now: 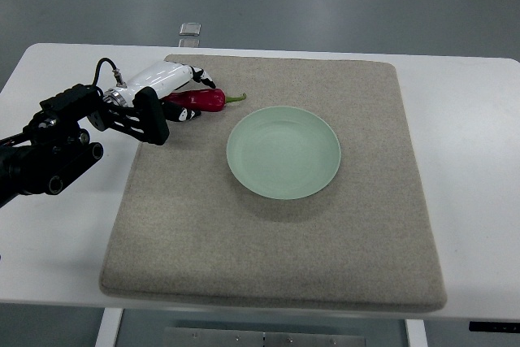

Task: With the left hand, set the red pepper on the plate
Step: 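Close the left hand fingers around the red chili pepper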

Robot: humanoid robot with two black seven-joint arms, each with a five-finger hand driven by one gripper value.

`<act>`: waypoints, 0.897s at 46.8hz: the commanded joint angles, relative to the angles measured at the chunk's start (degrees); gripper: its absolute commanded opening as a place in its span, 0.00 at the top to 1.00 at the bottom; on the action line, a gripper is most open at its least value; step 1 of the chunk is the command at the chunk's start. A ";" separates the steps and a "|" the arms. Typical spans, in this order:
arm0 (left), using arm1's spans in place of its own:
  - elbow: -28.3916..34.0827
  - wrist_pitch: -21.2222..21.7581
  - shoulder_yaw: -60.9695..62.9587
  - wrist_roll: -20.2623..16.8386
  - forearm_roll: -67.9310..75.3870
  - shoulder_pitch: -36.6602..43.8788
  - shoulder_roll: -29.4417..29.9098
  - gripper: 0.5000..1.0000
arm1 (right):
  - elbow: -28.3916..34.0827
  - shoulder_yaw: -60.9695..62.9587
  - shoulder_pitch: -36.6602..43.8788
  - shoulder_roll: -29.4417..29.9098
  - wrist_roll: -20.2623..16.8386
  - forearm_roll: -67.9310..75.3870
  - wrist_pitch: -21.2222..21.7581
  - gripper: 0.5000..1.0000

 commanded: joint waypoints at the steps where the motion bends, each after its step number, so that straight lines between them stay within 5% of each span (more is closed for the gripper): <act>1: -0.01 0.05 0.17 0.00 0.02 0.01 0.00 0.58 | 0.02 0.00 0.00 0.00 0.00 0.00 -0.02 0.14; 42: -0.01 0.05 0.17 0.00 -0.07 -0.17 0.09 0.82 | -0.06 0.00 0.00 0.00 0.00 0.00 0.07 0.14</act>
